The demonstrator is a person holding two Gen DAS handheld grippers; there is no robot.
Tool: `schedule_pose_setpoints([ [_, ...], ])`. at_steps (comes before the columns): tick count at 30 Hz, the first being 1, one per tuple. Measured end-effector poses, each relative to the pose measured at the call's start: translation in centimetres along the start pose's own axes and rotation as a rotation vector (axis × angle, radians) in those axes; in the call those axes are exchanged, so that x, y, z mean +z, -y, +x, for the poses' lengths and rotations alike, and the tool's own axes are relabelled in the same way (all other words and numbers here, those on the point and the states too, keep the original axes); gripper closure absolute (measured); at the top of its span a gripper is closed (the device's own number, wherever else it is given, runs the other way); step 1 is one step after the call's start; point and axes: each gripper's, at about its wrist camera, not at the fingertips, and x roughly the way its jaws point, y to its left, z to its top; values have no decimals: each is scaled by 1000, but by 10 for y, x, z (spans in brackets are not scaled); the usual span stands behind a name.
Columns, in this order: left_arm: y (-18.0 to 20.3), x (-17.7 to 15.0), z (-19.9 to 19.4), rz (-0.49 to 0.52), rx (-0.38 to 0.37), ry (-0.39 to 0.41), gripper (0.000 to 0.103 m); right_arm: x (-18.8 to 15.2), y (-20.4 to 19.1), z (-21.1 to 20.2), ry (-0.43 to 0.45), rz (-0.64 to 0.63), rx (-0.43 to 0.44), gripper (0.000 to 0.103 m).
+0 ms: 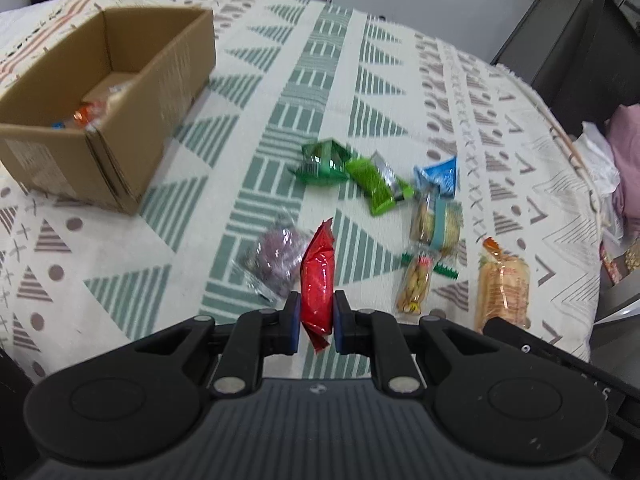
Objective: Organize snacks
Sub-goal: 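Carry both packets over the cardboard box and open both tools to drop them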
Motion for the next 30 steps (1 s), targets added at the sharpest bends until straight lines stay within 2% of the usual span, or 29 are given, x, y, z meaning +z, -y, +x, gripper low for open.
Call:
schedule_pose_setpoints([
  [12, -28, 14, -40, -47, -20, 80, 88, 10, -49, -11, 72, -40, 36, 71],
  [30, -75, 37, -74, -97, -69, 159, 88, 21, -117, -17, 141, -84, 95, 71],
])
